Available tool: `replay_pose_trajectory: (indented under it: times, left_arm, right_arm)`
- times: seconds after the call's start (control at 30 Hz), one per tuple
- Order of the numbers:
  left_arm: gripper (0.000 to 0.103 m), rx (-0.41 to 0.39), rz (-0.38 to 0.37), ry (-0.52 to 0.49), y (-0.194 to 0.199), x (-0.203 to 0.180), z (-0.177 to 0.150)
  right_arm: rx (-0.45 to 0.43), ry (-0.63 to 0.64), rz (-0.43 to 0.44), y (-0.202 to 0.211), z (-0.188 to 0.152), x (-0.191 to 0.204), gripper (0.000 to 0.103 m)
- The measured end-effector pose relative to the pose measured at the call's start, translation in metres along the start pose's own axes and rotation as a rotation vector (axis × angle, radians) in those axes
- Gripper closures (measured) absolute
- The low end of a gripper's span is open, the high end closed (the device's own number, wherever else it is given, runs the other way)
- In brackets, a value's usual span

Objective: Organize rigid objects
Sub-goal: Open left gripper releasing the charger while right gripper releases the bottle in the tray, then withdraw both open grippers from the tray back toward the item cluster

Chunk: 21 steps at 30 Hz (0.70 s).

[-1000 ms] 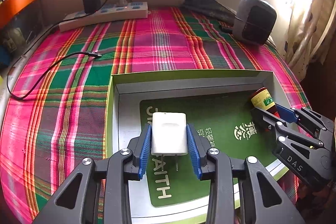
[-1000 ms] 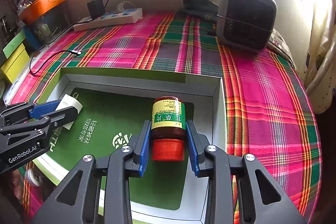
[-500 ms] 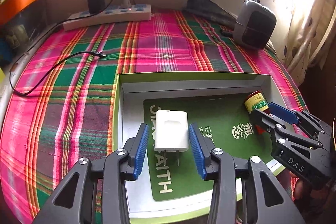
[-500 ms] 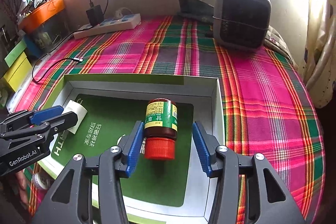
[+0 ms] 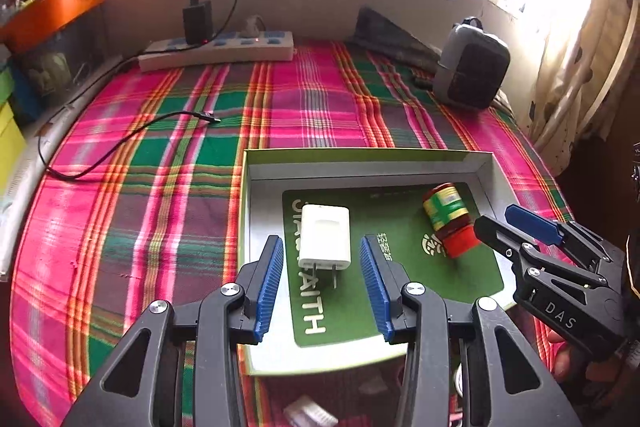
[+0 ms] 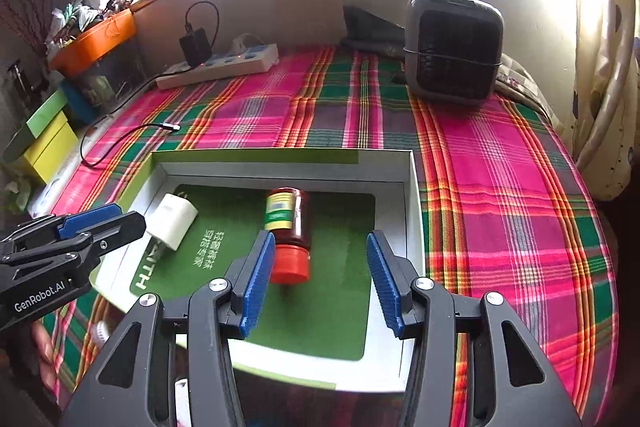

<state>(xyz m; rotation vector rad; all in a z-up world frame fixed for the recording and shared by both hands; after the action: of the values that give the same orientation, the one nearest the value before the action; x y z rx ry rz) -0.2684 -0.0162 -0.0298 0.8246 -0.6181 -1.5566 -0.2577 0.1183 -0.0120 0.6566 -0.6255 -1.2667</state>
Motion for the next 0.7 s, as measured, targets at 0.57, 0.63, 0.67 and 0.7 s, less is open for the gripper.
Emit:
replay_pose_trajectory:
  times: [0.57,0.63,0.67,0.7]
  left_arm:
    - [0.064,-0.075,0.041,0.021,0.053,0.016,-0.029]
    - [0.064,-0.066,0.022,0.037,0.058,0.018,-0.034]
    - [0.064,-0.071,0.03,0.036,0.061,0.02,-0.036]
    - [0.064,-0.081,0.041,0.033,0.065,0.023,-0.038]
  right_arm:
    - [-0.043,-0.004,0.016,0.046,-0.023,0.009,0.054]
    - [-0.049,-0.002,0.014,0.052,-0.029,0.01,0.054]
    - [-0.051,-0.002,0.019,0.055,-0.033,0.011,0.054]
    - [-0.051,-0.004,0.021,0.056,-0.035,0.011,0.054]
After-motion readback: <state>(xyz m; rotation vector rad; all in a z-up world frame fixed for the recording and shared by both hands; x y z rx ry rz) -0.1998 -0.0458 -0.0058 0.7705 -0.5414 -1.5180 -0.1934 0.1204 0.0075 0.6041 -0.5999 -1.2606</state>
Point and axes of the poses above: each gripper's, at about its wrist camera, not at the fingertips, and y roughly against the way its jaws point, x to its left, z to its top, the point moved 10 cm from there along -y, roughly the way its jaws point, and after that the axes turned 3 degrees about y, right-handed, at the moved point
